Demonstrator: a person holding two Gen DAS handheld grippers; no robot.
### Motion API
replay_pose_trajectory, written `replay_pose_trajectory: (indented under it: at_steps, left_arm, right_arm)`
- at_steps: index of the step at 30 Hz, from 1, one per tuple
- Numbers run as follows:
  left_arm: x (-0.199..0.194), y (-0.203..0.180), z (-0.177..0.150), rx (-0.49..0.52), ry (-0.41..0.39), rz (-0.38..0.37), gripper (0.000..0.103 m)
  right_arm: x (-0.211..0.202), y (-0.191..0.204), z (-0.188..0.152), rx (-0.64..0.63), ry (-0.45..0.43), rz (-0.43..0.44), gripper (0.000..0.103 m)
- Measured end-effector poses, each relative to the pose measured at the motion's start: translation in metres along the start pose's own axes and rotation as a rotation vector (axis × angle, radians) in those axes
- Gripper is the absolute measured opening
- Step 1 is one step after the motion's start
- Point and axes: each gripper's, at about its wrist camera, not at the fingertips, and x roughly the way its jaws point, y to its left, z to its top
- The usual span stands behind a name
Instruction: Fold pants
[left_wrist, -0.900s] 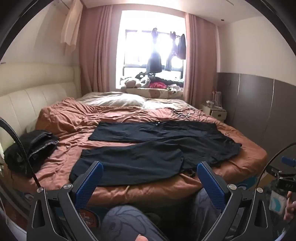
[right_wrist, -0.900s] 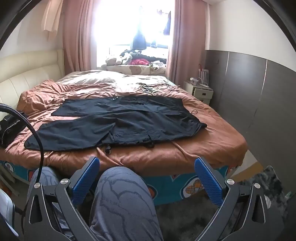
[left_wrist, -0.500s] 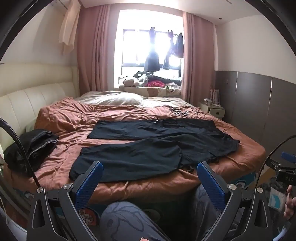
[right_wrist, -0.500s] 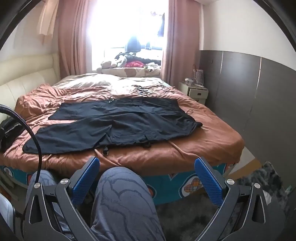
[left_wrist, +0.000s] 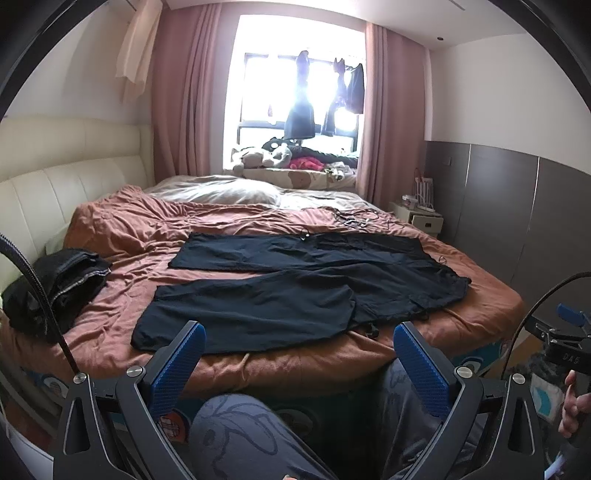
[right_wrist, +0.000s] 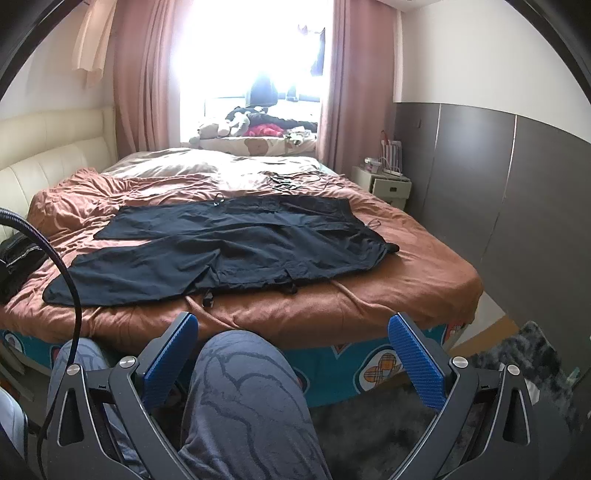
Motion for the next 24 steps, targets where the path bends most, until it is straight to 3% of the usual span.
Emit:
replay_pose_trajectory:
  at_steps: [24]
  left_arm:
    - [-0.0061, 0.0022, -0.0043, -0.003, 0.002, 0.000, 0.103]
  right_arm:
    - [-0.0051, -0.0001, -0.0052, 0.011, -0.021, 0.009, 0.103]
